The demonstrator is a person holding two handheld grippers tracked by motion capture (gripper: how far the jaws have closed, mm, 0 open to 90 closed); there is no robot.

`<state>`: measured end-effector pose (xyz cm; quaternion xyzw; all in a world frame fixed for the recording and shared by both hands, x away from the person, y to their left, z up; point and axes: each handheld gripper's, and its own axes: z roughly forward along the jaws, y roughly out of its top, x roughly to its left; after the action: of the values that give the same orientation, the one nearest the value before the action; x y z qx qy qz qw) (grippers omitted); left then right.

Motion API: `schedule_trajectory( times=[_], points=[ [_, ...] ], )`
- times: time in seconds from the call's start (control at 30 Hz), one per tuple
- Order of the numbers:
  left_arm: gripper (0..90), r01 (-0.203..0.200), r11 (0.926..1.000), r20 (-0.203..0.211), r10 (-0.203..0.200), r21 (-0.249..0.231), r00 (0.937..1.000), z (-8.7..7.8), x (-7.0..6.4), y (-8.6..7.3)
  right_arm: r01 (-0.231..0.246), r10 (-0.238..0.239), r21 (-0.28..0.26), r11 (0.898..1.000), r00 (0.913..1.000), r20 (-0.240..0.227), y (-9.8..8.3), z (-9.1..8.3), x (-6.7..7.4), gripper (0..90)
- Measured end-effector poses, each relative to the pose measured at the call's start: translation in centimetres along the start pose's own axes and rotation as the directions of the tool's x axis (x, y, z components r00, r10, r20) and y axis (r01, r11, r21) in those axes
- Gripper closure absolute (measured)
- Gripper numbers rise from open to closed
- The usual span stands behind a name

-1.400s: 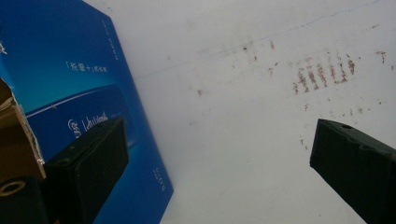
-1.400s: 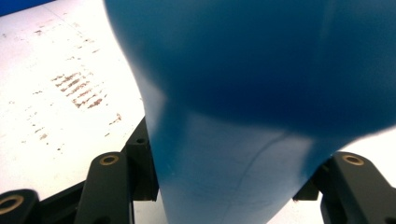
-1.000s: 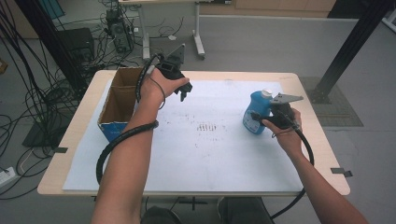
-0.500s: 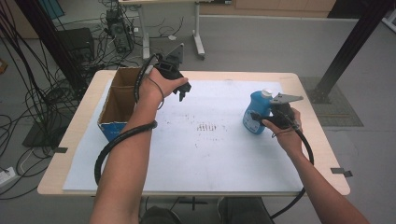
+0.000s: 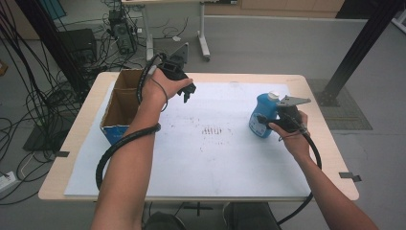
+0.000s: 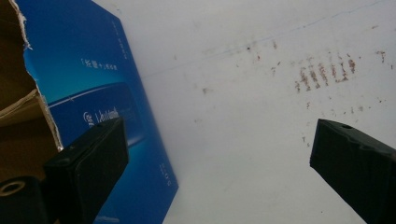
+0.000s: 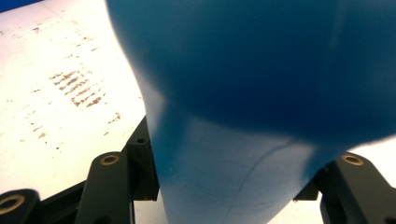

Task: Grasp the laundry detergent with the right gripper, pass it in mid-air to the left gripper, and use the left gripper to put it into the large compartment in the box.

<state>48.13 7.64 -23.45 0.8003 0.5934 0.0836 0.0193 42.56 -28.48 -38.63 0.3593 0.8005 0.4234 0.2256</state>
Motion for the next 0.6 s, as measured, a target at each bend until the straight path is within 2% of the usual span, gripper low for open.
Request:
schedule_trajectory(
  times=[0.6],
  points=[
    [5.0,-0.004,1.0,-0.007,0.004,-0.001,1.0,-0.52,0.02,-0.11,-0.015,0.015,-0.002,1.0,0.9999,-0.008,-0.04,0.0,-0.1,42.3]
  ],
)
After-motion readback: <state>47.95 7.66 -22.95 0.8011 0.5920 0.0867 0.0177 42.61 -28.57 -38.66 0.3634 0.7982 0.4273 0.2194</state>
